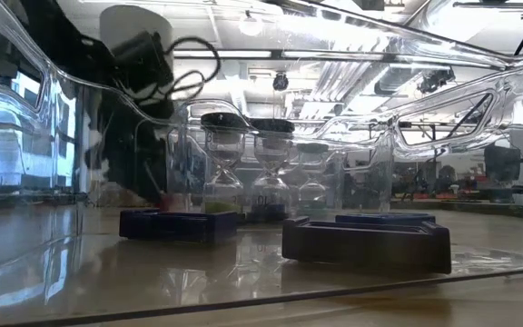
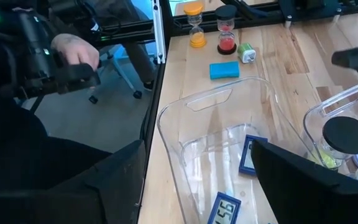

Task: Pick & Place Office items
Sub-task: Put the pink charger adapter into the top transparent bin

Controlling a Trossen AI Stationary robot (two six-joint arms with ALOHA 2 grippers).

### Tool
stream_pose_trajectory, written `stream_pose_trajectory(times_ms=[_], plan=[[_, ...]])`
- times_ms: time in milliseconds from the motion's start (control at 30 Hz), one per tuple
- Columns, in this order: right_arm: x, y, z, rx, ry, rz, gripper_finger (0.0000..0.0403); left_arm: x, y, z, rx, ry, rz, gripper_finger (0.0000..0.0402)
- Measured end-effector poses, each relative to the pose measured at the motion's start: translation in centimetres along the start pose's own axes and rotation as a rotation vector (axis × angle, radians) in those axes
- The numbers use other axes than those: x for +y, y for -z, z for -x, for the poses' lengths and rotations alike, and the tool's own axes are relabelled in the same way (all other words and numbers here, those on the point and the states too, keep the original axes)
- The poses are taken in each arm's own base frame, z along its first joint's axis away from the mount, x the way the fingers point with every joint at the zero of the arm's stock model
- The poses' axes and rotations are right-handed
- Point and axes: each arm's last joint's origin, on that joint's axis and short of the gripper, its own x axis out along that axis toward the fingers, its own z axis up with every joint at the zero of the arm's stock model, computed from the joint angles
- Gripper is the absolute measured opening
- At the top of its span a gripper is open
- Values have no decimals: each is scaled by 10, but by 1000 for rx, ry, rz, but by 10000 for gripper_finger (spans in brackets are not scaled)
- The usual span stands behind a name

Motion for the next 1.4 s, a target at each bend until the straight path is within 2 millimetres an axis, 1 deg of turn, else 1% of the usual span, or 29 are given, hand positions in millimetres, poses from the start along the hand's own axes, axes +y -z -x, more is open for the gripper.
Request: stream_pose_trajectory(times_ms=[167, 300, 567, 833, 900, 967, 1067, 1200, 1233, 1400], plan=[[0, 0, 0, 0, 0, 29, 284, 0, 6, -18, 34, 30, -2, 314], [0, 0, 0, 0, 0, 53, 284, 0, 9, -27, 41, 63, 1, 314], [0, 0, 0, 1, 0, 75, 284, -1, 9, -28, 29, 99, 36, 314], [0, 1, 0, 6, 2, 77, 284, -1, 10, -28, 47, 86, 87, 311], [0, 1, 0, 6, 2, 77, 284, -1, 11, -28, 53, 87, 91, 299], [0, 1, 0, 6, 2, 76, 284, -2, 11, -28, 56, 90, 98, 275], [0, 1, 0, 6, 2, 76, 284, -2, 11, -28, 59, 93, 109, 221], [0, 1, 0, 6, 2, 77, 284, -2, 12, -28, 66, 97, 119, 134], [0, 1, 0, 6, 2, 77, 284, -2, 12, -28, 67, 98, 119, 122], [0, 1, 0, 8, -2, 77, 284, -3, 10, -25, 58, 82, 125, 124]])
